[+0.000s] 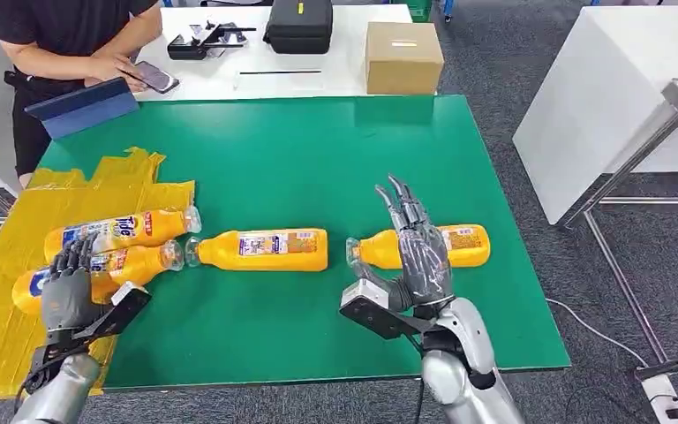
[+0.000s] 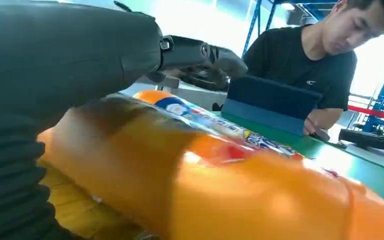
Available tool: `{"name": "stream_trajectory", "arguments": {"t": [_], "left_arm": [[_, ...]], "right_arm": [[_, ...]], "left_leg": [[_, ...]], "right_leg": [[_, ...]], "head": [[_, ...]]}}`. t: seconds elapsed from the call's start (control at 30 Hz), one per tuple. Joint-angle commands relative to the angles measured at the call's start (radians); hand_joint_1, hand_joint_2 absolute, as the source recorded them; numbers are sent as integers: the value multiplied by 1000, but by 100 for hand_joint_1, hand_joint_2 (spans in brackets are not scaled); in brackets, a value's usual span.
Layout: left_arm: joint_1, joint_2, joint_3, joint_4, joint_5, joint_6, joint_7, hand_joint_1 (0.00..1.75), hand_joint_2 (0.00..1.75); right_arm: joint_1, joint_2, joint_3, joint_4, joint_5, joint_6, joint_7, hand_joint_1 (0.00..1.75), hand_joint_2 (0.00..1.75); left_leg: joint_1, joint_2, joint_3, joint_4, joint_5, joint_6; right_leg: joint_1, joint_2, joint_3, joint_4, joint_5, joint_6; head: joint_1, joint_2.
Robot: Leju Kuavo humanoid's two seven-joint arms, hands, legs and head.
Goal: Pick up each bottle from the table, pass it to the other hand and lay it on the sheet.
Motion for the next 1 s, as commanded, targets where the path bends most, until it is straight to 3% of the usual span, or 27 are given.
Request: {"name": "stream_trajectory", "arguments": {"t": [0.03,0.33,0.57,0.77,0.93,1.0], "left_arm": [[-43,-1,41,80,8,-11,-5,0,0],[-43,-1,41,80,8,-11,-5,0,0],[37,-31,78,-83,121,-99,-44,0,0],[170,-81,156,-394,408,-310,-105,0,0],[353,-173,228,-848,892,-640,-95,0,0],[389,-182,235,-922,981,-685,-85,0,0]], "right_arm": [[-42,7,8,49,6,18,12,0,0],[-42,7,8,49,6,18,12,0,0],[-49,13,-4,72,35,43,16,0,0],[-1,-5,-3,59,55,30,16,0,0],[65,-32,-34,32,125,15,58,0,0],[95,-43,-65,11,157,15,75,0,0]], "left_leg": [[0,1,4,0,-2,-2],[0,0,4,0,-2,-3],[0,2,4,0,-2,-2],[0,3,8,0,-5,-4],[1,3,4,1,-4,-1],[1,3,6,2,-6,-2]], "right_leg": [[0,0,4,0,-1,-1],[0,-1,5,0,-2,-1],[0,1,3,-1,-1,-1],[0,1,9,-1,-3,-1],[1,1,4,-2,-2,0],[1,1,7,-1,-4,0]], "head": [[0,0],[0,0],[0,0],[0,0],[0,0],[0,0]]}}
